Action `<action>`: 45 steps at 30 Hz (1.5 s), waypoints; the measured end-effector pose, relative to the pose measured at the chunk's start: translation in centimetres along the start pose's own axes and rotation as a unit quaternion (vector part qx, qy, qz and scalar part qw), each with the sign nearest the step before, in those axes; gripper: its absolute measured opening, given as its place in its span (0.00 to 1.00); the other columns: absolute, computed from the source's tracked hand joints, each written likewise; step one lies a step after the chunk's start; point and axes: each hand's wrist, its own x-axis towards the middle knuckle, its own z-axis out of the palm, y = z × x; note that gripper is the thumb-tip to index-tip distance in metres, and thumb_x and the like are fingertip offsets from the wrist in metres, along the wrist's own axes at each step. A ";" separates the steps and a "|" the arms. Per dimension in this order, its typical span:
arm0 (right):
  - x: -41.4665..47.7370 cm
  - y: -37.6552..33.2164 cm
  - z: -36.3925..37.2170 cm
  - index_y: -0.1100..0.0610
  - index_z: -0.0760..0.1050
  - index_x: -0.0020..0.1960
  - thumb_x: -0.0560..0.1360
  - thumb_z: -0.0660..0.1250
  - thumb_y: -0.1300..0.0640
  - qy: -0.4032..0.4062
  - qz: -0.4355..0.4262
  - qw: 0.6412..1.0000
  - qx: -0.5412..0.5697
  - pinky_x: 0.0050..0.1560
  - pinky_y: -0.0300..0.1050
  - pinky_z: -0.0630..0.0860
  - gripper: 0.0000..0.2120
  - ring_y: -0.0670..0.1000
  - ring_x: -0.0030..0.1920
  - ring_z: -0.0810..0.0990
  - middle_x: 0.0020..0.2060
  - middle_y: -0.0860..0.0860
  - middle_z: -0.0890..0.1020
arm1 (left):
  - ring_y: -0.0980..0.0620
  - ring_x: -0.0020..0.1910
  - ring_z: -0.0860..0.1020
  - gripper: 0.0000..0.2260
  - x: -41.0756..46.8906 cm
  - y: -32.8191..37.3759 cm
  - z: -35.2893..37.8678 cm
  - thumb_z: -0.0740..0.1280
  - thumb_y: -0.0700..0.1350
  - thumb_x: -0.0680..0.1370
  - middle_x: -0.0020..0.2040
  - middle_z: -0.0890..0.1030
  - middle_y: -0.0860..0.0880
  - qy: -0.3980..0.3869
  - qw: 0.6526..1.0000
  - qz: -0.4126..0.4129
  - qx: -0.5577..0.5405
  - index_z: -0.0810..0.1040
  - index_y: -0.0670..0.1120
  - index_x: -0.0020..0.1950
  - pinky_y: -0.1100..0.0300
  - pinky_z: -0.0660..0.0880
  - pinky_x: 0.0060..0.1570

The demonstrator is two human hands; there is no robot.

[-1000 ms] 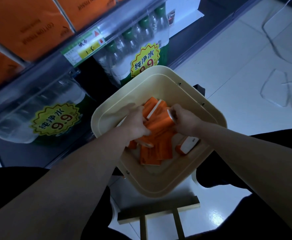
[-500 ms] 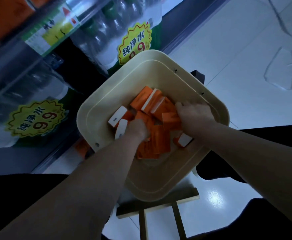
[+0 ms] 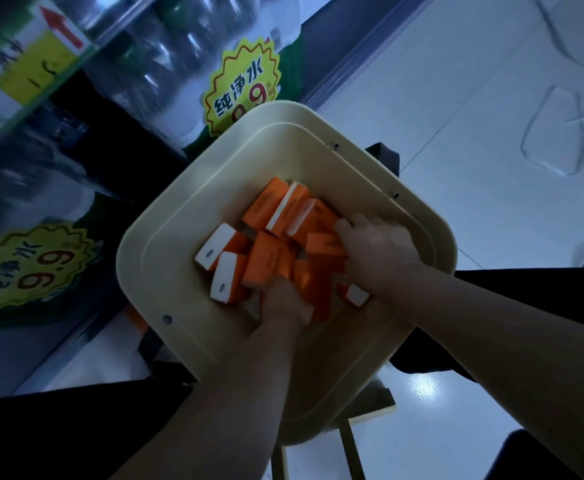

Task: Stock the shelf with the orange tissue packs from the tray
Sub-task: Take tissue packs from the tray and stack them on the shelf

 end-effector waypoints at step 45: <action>-12.0 -33.5 -29.1 0.49 0.67 0.67 0.73 0.64 0.63 0.353 -0.315 0.881 0.025 0.61 0.55 0.65 0.25 0.56 0.65 0.67 0.60 0.52 0.70 | 0.39 0.52 0.76 0.14 -36.3 -29.8 -34.3 0.59 0.40 0.75 0.56 0.78 0.39 0.586 0.785 -0.032 -0.198 0.76 0.38 0.58 0.55 0.72 0.47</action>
